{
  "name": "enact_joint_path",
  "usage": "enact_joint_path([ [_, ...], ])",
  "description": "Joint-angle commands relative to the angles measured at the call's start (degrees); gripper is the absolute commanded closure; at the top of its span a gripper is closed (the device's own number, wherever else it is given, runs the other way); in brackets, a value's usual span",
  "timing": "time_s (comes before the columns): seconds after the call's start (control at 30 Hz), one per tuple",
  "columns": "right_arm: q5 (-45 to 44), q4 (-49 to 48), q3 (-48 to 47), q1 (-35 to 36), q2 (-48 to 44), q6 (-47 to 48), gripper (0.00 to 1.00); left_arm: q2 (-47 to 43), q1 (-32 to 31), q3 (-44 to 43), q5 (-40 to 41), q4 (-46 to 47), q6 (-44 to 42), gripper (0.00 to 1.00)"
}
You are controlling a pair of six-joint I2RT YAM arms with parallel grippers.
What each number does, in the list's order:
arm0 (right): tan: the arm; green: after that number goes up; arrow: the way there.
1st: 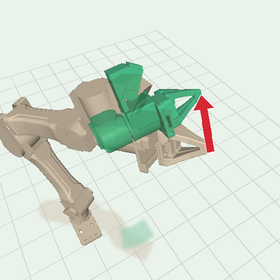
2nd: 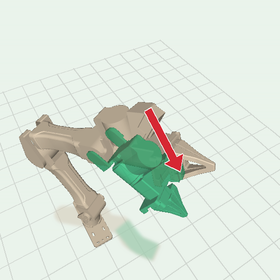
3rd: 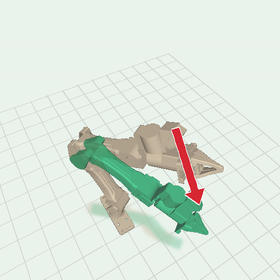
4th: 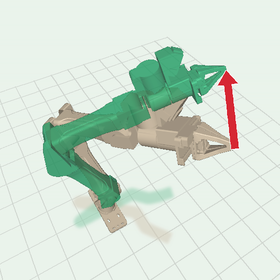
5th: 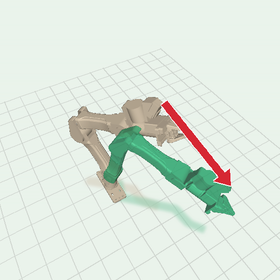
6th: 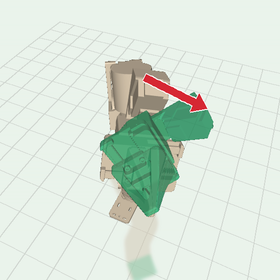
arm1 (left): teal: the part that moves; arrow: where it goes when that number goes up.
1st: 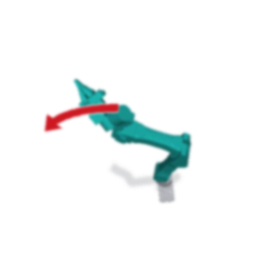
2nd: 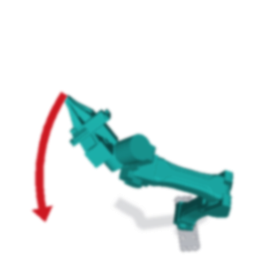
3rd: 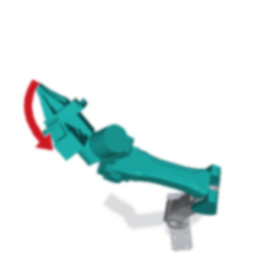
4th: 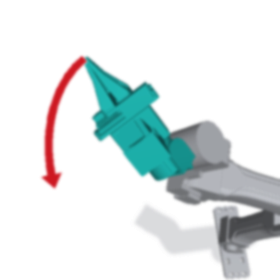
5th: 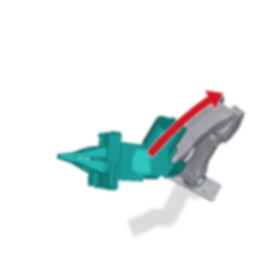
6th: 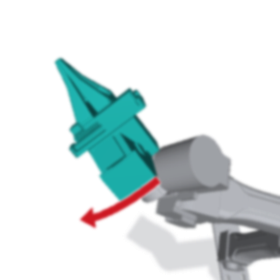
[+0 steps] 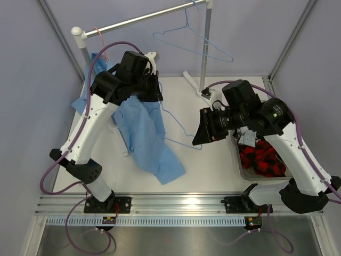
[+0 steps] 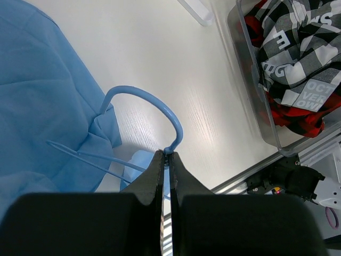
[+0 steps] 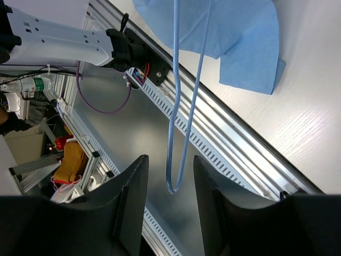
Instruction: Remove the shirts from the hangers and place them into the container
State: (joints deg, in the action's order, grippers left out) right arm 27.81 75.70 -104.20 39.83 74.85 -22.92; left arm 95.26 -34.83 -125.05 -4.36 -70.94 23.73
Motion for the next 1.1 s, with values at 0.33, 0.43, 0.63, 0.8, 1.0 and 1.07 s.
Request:
enact_joint_path([
  [0.33,-5.4,-0.9,-2.2,3.8,2.1,-0.6,1.0,1.3,-0.1,-5.5,-4.2,1.2,0.2,1.0],
  [0.43,-6.2,-0.2,-2.7,4.0,1.8,-0.8,1.0,0.8,-0.1,-5.7,-6.3,2.6,1.1,0.86],
  [0.63,-8.6,-0.6,-1.4,4.3,-0.1,-2.5,1.0,-2.0,0.0,-5.5,-9.2,5.8,2.0,0.44],
  [0.8,-14.0,-1.5,-2.8,4.3,0.0,-3.5,1.0,-8.0,0.1,-2.4,-8.6,8.5,1.3,0.43],
  [1.0,-23.1,-1.6,-15.6,4.3,6.4,-0.4,1.0,-17.2,0.2,4.3,-4.3,9.4,1.9,0.5],
  [1.07,-25.8,-0.6,-23.6,4.1,10.6,1.5,1.0,-18.1,0.2,6.9,-4.3,8.6,1.9,0.51],
])
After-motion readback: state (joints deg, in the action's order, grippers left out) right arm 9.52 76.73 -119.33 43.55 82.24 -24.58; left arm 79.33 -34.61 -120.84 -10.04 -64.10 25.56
